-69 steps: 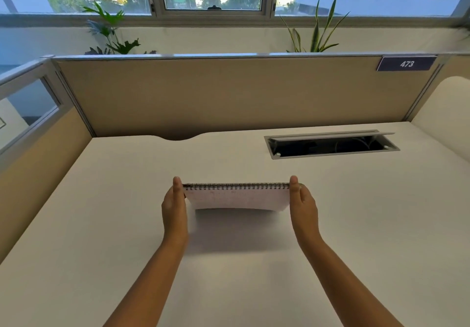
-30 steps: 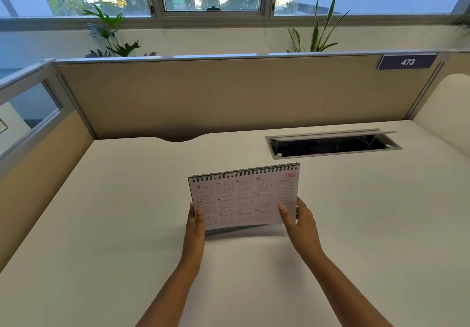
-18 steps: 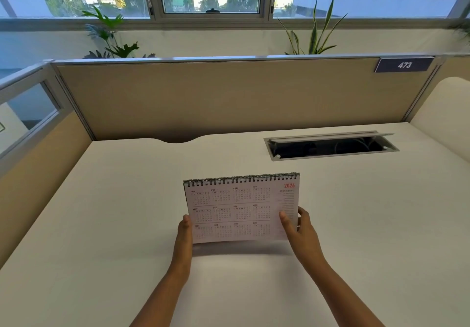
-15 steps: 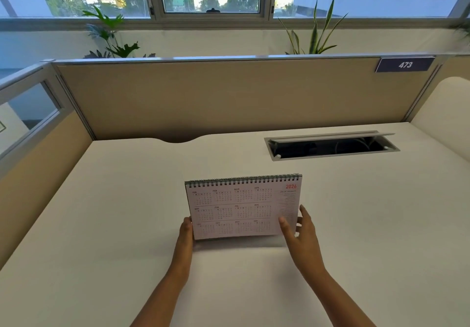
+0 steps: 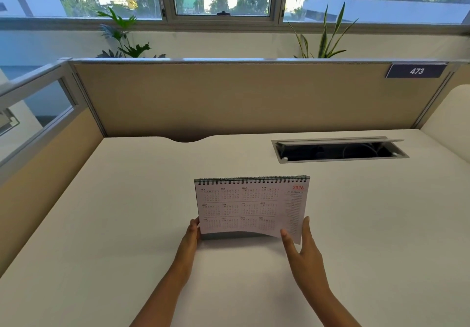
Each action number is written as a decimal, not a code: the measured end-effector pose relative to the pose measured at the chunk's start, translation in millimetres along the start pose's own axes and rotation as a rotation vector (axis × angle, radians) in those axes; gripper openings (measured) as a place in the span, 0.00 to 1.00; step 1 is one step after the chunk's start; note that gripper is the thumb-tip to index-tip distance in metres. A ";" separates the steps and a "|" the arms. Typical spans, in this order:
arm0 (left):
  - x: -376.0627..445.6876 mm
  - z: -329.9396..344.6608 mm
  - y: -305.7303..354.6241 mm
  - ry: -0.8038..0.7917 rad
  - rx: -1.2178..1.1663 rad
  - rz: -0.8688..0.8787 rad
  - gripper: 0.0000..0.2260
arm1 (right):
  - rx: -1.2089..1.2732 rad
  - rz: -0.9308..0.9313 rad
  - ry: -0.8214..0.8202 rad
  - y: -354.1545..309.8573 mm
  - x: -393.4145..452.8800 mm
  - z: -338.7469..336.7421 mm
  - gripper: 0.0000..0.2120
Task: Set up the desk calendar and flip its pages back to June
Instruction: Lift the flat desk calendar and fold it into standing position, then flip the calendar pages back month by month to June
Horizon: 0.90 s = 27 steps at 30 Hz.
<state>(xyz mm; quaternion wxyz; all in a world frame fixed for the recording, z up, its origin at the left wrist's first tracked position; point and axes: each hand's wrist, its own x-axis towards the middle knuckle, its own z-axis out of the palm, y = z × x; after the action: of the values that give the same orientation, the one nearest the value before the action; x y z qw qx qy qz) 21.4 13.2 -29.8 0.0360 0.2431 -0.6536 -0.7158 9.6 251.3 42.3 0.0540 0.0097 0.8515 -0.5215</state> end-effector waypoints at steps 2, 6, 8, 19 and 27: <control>-0.1 -0.3 0.0 -0.009 0.003 0.002 0.22 | -0.036 -0.014 0.074 0.8 -2.3 -2.5 0.32; -1.9 0.0 1.4 -0.024 0.001 0.002 0.22 | 0.074 -0.025 0.175 -1.0 0.5 -17.5 0.07; -2.8 0.7 2.4 -0.023 0.009 -0.004 0.22 | 0.247 0.077 0.024 -8.5 4.5 -28.4 0.09; -7.2 -1.0 4.6 -0.060 0.050 0.037 0.19 | 0.695 -0.087 -0.379 -96.5 34.5 -82.3 0.34; -4.3 0.0 3.5 -0.040 0.049 0.044 0.19 | 0.253 -0.294 -0.124 -107.8 49.3 -55.5 0.31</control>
<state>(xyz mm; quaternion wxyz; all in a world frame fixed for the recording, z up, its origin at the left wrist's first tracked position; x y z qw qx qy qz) 24.3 14.3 -25.2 0.0326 0.2153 -0.6766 -0.7034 -51.7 249.6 157.9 0.0277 -0.1403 0.7666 -0.6260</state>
